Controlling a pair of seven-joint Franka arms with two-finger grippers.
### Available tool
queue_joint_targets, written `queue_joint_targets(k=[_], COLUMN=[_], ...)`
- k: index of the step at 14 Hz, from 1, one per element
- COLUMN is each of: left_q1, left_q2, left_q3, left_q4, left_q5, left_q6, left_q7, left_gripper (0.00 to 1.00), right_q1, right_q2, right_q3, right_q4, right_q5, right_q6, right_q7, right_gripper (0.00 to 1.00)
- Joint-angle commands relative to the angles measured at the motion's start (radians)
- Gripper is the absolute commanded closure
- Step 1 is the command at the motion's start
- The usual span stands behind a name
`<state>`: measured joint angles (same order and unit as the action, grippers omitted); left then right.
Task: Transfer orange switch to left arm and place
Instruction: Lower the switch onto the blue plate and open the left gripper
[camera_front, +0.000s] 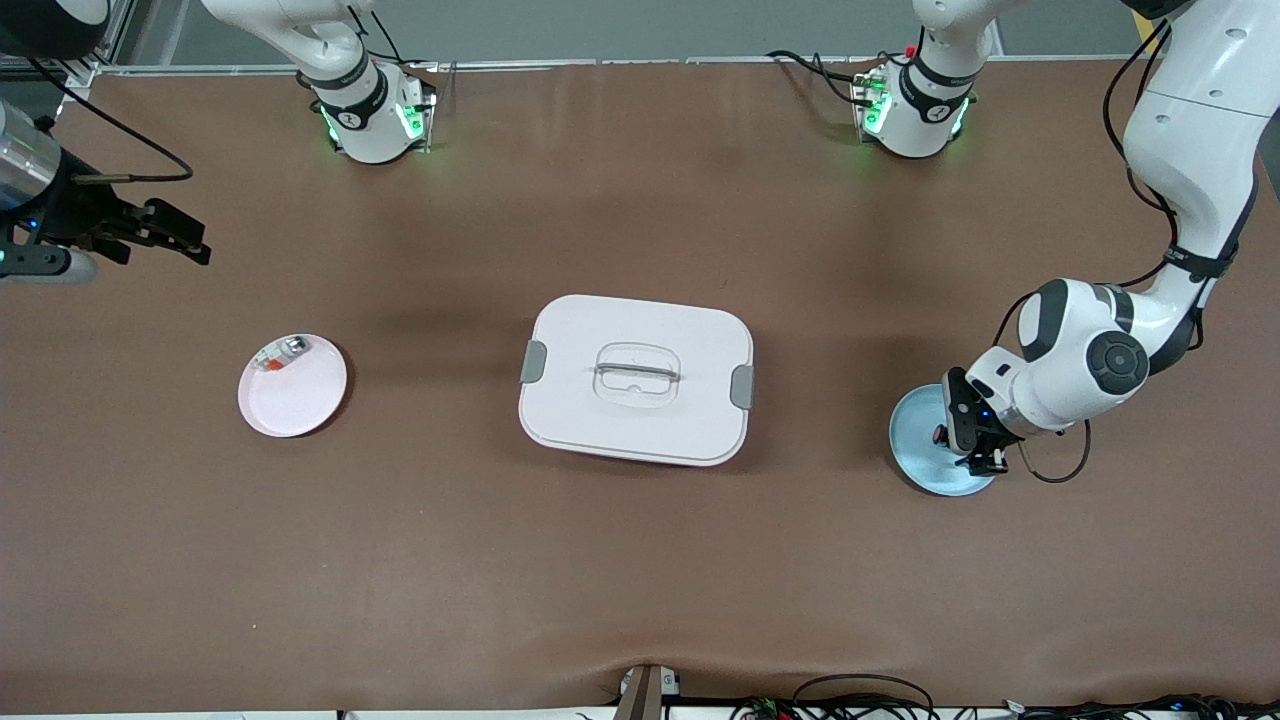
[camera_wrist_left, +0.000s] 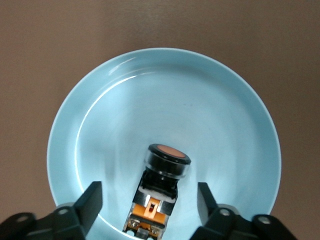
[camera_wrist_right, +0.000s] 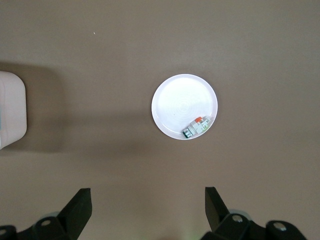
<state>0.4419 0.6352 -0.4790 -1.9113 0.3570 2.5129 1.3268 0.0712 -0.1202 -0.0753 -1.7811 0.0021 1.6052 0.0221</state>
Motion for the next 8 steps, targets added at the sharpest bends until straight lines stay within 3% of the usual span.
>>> queue_joint_targets(k=[1,8], left_q1=[0.008,0.003], left_q2=[-0.017,-0.083], left_q3=[-0.015,-0.047], left_q4=[0.021,0.07], left_q5=[-0.013,-0.075], left_q6=[-0.005,-0.083], left_q7=[-0.107,-0.415], left_gripper=[0.0,0.0], right_q1=[-0.037,-0.044], right_q2=[0.004,0.014], right_q3=[0.017,0.02], right_q4=[0.031,0.111], right_q5=[-0.019,-0.017], right_q6=[-0.021,-0.094], right_q7=[-0.06,-0.067], right_gripper=[0.0,0.0])
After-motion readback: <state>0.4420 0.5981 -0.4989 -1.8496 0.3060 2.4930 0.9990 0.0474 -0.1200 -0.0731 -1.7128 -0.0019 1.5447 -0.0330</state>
